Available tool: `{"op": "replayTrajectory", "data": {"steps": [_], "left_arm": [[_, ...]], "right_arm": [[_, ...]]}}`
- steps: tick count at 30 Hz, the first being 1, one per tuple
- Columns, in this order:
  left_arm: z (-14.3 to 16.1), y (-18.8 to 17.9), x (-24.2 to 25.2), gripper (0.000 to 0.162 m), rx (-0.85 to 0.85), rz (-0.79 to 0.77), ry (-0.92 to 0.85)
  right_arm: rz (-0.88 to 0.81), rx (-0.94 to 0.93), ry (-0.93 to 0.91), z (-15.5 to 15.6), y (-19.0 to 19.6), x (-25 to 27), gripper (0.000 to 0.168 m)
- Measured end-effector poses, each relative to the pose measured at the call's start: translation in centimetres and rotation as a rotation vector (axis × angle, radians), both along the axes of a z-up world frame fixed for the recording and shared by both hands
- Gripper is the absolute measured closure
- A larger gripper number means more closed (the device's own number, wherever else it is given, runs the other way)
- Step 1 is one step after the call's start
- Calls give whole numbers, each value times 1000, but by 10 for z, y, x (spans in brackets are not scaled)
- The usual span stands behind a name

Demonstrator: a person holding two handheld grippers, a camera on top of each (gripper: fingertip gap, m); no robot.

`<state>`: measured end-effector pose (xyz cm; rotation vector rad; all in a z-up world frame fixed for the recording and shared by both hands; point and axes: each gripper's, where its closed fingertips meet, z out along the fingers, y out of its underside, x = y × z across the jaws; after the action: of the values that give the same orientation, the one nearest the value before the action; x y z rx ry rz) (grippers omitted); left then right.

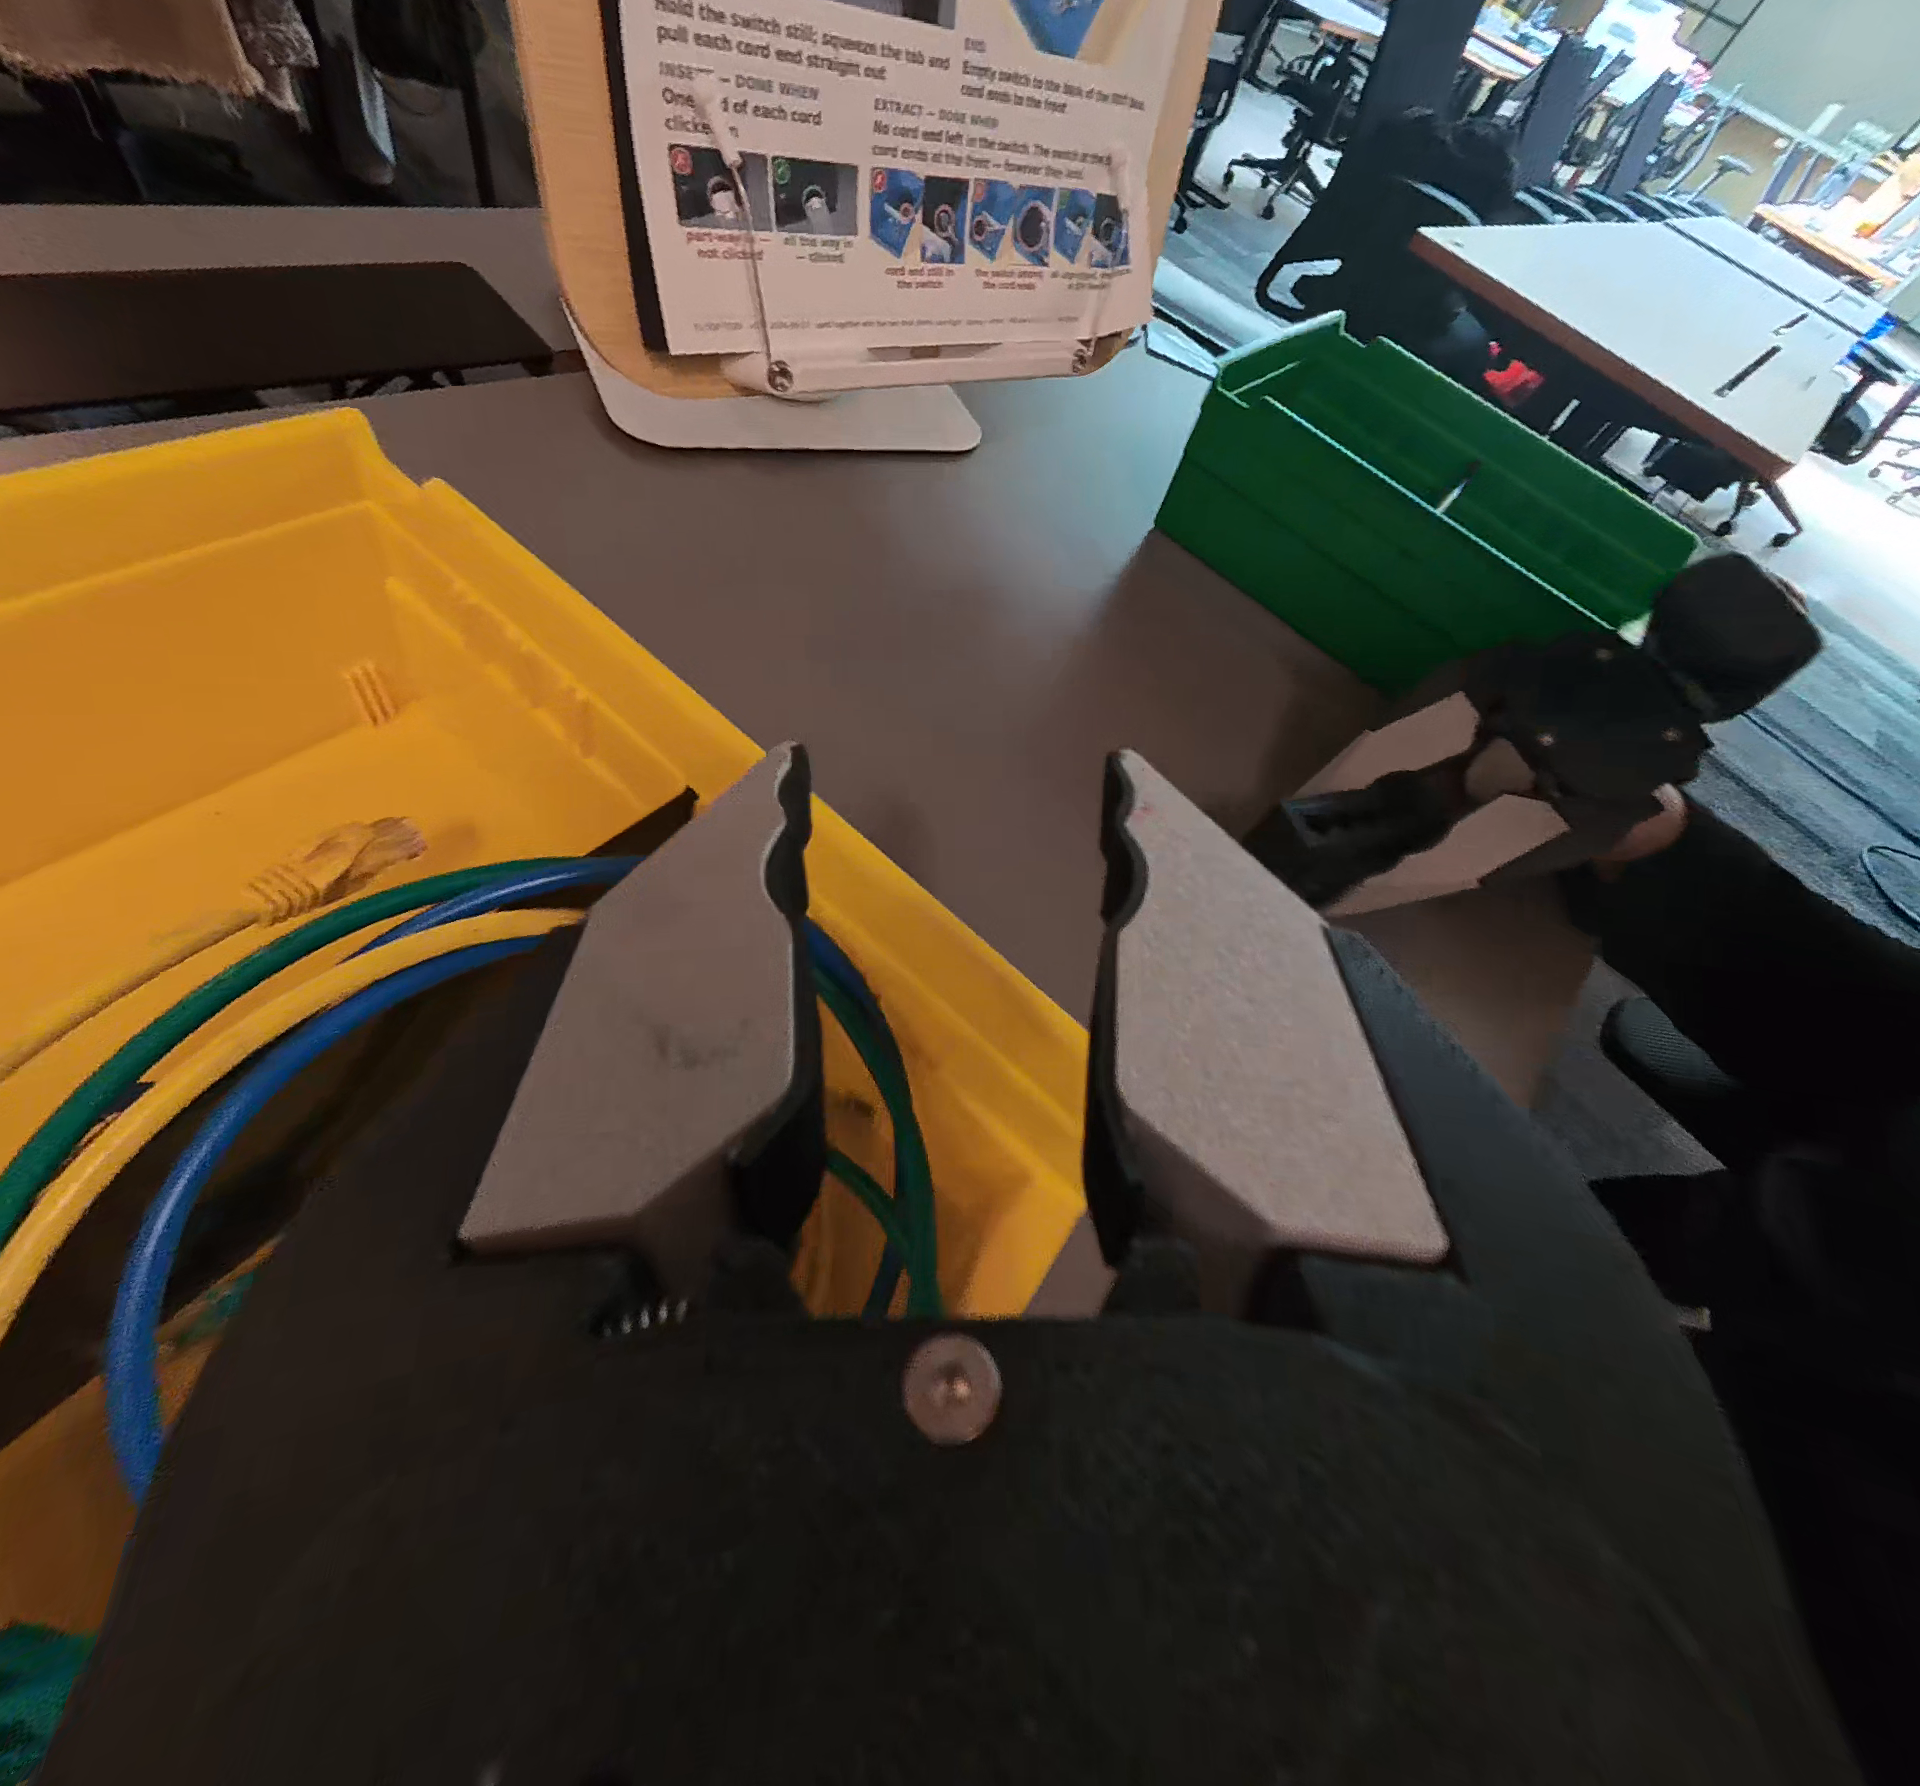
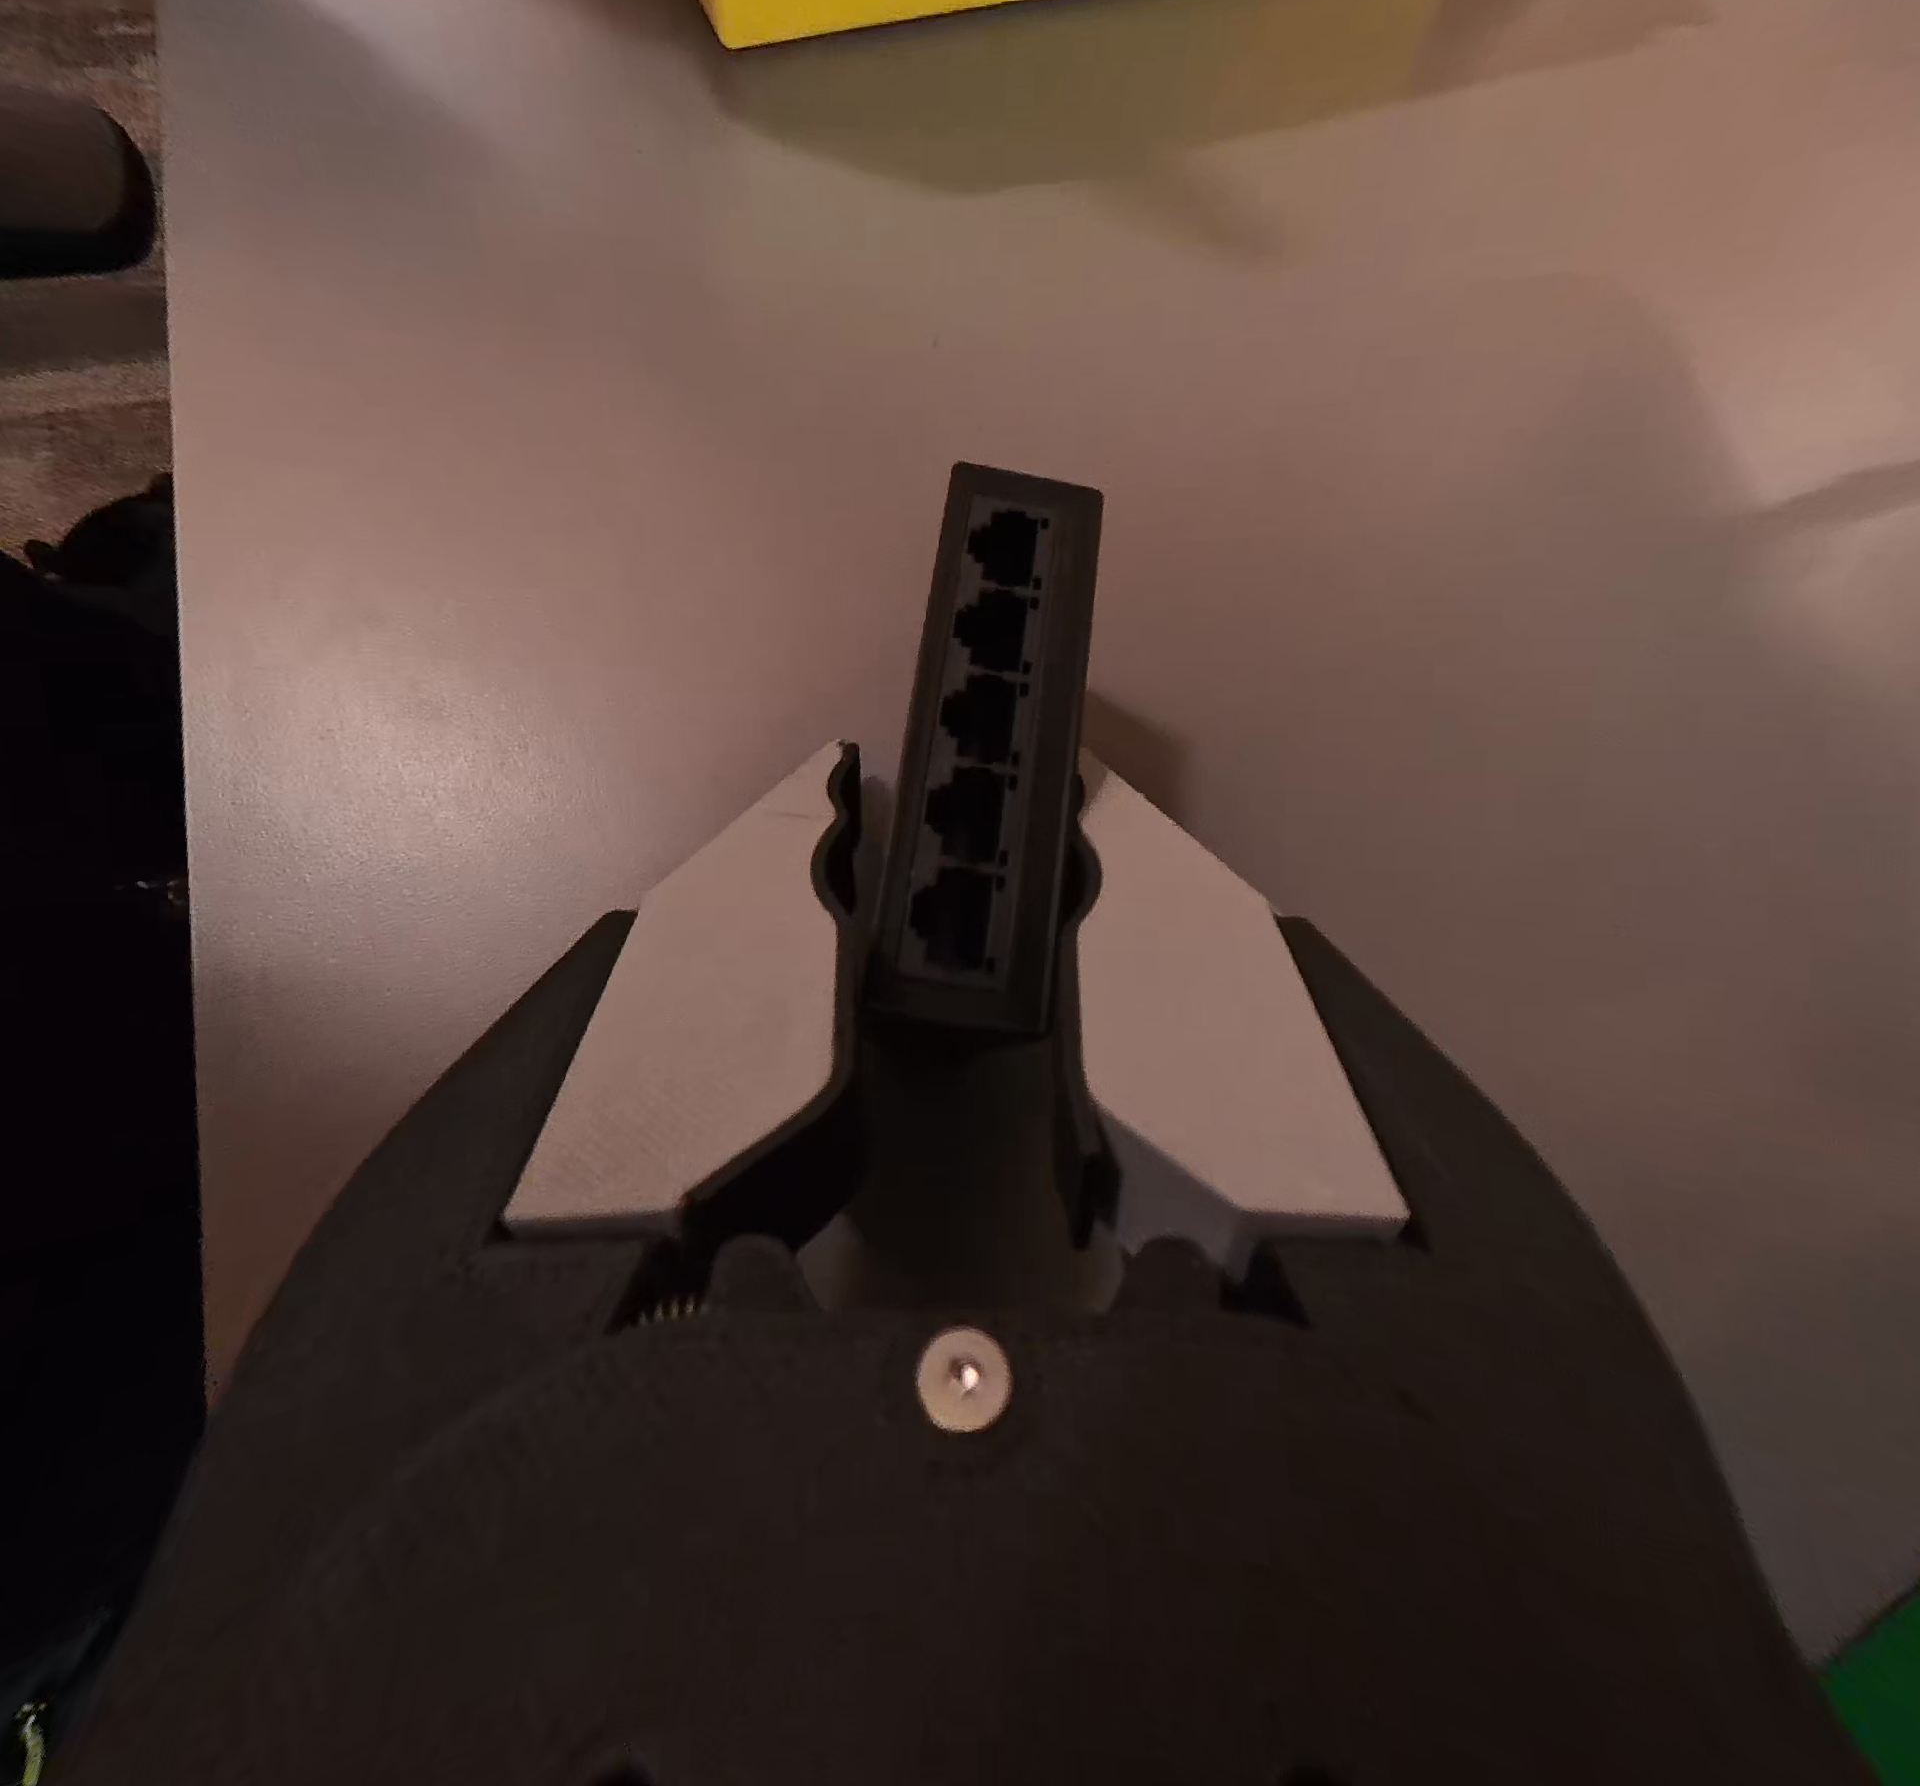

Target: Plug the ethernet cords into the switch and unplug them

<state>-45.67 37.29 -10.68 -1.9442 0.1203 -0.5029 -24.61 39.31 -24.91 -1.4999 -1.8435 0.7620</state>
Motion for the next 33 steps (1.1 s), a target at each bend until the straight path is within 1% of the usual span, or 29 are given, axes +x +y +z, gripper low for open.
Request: {"op": "replayTrajectory", "data": {"steps": [2, 5, 9, 12, 14, 17, 21, 22, 24, 27, 29, 31, 33], "left_arm": [[4, 4, -2, 110, 16, 10, -8], [4, 7, 6, 109, 13, -28, -20], [10, 3, 21, 109, 24, -62, 0], [22, -6, 28, 105, 53, -70, 61], [34, -14, 31, 103, 82, -59, 76], [50, -31, 45, 101, 124, -86, 79], [65, -58, 64, 101, 161, -104, 106], [67, -65, 66, 104, 163, -100, 113], [60, -78, 63, 104, 117, -72, 144], [49, -91, 42, 102, 57, 10, 248], [39, -97, 38, 102, 16, -18, 291], [21, -97, 32, 102, -54, -44, 327], [7, -88, 11, 102, -112, 27, 378]], "right_arm": [[19, 3, -1, 0, -1, 0, 134], [16, -13, -9, -2, 0, 0, 132], [-8, 42, 0, -1, 3, 0, 133], [-19, 61, 2, -1, 4, 0, 132], [-21, 65, 12, 0, 4, 0, 131], [-47, 61, 35, 4, 8, 0, 131], [-100, 74, 87, 12, 14, 4, 125], [-115, 78, 102, 14, 15, 5, 124], [-142, 87, 138, 20, 16, 9, 123], [-162, 88, 199, 30, 16, 13, 124], [-167, 75, 226, 34, 17, 15, 124], [-163, 47, 224, 34, 17, 14, 124], [-160, 15, 212, 32, 17, 14, 124]]}}
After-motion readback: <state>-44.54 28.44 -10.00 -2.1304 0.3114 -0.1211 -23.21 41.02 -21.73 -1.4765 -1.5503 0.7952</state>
